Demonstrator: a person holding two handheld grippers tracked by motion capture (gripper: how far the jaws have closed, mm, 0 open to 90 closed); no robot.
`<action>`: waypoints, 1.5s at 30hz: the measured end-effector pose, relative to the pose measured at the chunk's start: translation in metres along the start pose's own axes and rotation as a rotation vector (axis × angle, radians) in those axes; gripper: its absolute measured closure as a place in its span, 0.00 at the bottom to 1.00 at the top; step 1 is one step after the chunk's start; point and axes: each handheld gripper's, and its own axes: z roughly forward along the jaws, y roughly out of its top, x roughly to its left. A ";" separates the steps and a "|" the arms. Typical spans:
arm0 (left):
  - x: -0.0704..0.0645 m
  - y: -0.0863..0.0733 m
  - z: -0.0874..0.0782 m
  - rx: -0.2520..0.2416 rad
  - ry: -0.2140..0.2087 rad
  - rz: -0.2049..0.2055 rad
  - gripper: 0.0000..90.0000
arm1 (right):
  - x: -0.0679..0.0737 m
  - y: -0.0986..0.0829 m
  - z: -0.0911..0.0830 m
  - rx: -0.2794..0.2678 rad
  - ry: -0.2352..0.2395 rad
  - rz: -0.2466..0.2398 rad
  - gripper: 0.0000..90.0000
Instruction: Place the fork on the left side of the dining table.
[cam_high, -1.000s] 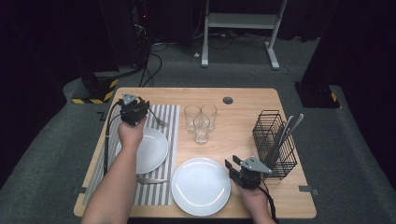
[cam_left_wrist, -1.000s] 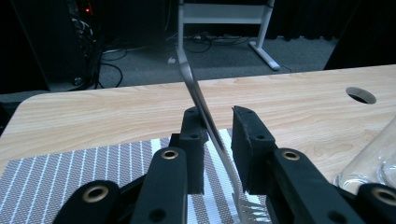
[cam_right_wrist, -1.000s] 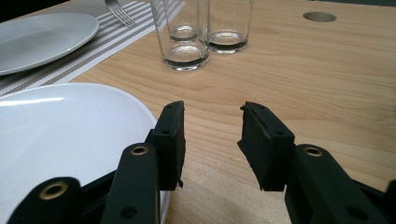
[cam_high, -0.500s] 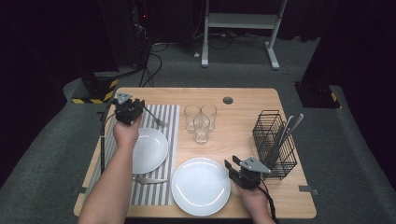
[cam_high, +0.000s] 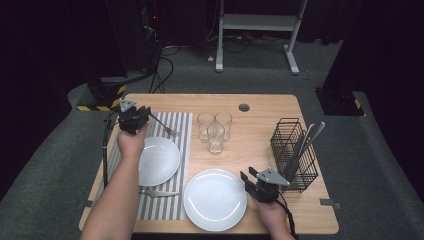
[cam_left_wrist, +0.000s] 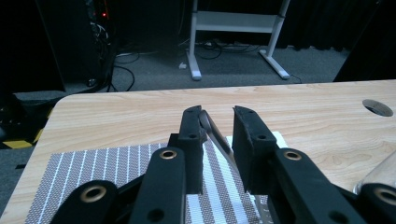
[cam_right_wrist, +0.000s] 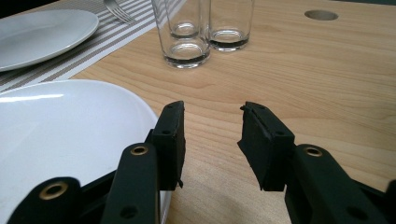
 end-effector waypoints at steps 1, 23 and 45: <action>0.001 -0.001 0.000 0.001 -0.001 -0.005 0.83 | 0.000 0.000 0.000 0.001 0.000 0.001 0.66; 0.017 -0.011 0.001 0.024 0.014 -0.036 0.79 | 0.000 -0.001 0.000 0.004 -0.006 0.001 0.66; 0.028 -0.019 -0.001 0.041 0.031 -0.039 0.76 | 0.000 -0.001 0.000 0.005 -0.009 0.000 0.66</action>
